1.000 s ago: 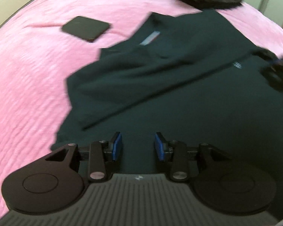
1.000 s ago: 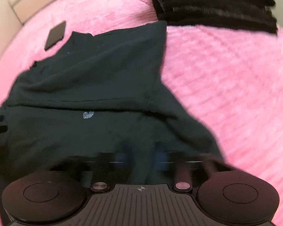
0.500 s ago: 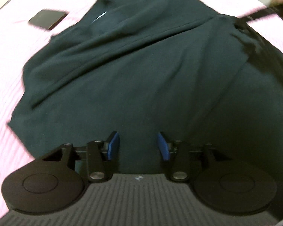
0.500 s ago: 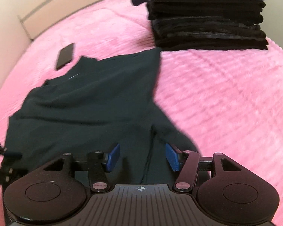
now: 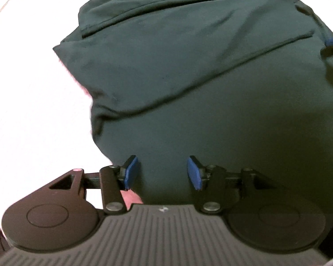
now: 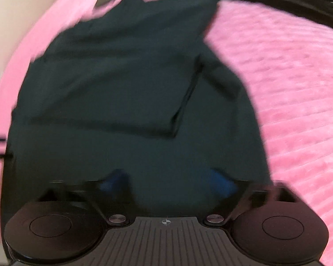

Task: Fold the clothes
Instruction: 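Move both open grippers to the sweater hem at the bed edge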

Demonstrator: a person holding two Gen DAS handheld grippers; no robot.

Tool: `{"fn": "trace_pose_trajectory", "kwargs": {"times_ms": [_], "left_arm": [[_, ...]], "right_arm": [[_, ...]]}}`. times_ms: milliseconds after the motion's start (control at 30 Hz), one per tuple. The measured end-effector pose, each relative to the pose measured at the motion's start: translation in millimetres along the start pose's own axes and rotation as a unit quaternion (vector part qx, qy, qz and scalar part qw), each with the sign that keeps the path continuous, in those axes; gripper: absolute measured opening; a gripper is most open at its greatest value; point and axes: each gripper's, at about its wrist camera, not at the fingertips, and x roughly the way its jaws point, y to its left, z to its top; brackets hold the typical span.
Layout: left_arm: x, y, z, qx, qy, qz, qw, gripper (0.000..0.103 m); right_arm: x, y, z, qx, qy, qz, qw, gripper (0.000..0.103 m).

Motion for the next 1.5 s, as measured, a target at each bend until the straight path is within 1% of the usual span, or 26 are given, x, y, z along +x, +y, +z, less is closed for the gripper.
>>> {"fn": "trace_pose_trajectory", "kwargs": {"times_ms": [67, 133, 167, 200, 267, 367, 533, 700, 833, 900, 1000, 1133, 1167, 1267, 1333, 1400, 1500], "left_arm": [[-9.8, -16.2, -7.7, -0.006, 0.001, 0.0, 1.0, 0.048], [-22.4, -29.9, -17.9, -0.008, -0.001, -0.007, 0.9999, 0.051], [-28.1, -38.0, -22.6, -0.008, -0.005, -0.01, 0.9999, 0.053], [-33.8, -46.2, -27.3, -0.008, -0.008, -0.014, 0.9998, 0.055], [-44.9, -61.0, -37.1, -0.007, -0.013, -0.022, 0.9997, 0.059], [-59.5, -79.3, -57.8, 0.001, -0.017, -0.031, 0.9994, 0.061], [-79.2, -99.5, -92.4, 0.024, -0.038, -0.043, 0.998, 0.061], [-101.3, -108.5, -131.3, 0.055, -0.06, -0.04, 0.9959, 0.062], [-118.4, -105.9, -158.7, 0.062, -0.072, -0.03, 0.9951, 0.064], [-124.2, -103.4, -170.4, 0.061, -0.075, -0.024, 0.995, 0.064], [-126.7, -100.7, -182.6, 0.054, -0.071, -0.016, 0.9959, 0.064], [-129.3, -107.0, -195.0, 0.062, -0.087, -0.004, 0.9943, 0.064], [-127.6, -112.4, -198.9, 0.072, -0.093, 0.005, 0.993, 0.064], [-117.4, -134.8, -211.5, 0.141, -0.095, 0.023, 0.9851, 0.064], [-108.4, -151.1, -220.9, 0.183, -0.086, 0.033, 0.9788, 0.064], [-101.2, -165.9, -228.5, 0.214, -0.078, 0.044, 0.9727, 0.064], [-90.9, -187.1, -238.6, 0.257, -0.074, 0.07, 0.9611, 0.064]], "right_arm": [[5.0, 12.9, -3.8, -0.046, 0.045, -0.015, 0.998, 0.103], [6.2, 29.1, -11.4, -0.107, 0.075, -0.043, 0.991, 0.103], [5.0, 34.8, -15.6, -0.121, 0.087, -0.049, 0.988, 0.103], [3.1, 37.9, -19.6, -0.123, 0.096, -0.052, 0.986, 0.103], [-2.8, 40.3, -26.9, -0.102, 0.108, -0.057, 0.987, 0.103], [-18.9, 44.7, -39.3, -0.063, 0.104, -0.057, 0.991, 0.103], [-48.5, 65.9, -62.5, -0.046, 0.084, -0.066, 0.993, 0.103], [-82.4, 92.2, -89.6, -0.029, 0.054, -0.078, 0.995, 0.103], [-106.5, 105.5, -118.0, -0.036, 0.035, -0.085, 0.995, 0.103], [-112.4, 108.7, -130.2, -0.04, 0.034, -0.09, 0.995, 0.103], [-121.8, 109.1, -141.4, -0.048, 0.04, -0.094, 0.994, 0.103], [-126.7, 103.1, -145.6, -0.092, 0.042, -0.101, 0.99, 0.103], [-124.0, 99.6, -145.8, -0.107, 0.043, -0.103, 0.988, 0.103], [-117.3, 89.4, -150.4, -0.15, 0.055, -0.106, 0.982, 0.103], [-110.1, 78.0, -152.2, -0.164, 0.067, -0.099, 0.979, 0.103], [-103.9, 67.7, -153.6, -0.178, 0.075, -0.09, 0.977, 0.103], [-94.1, 55.6, -155.4, -0.213, 0.081, -0.074, 0.971, 0.103]]}}
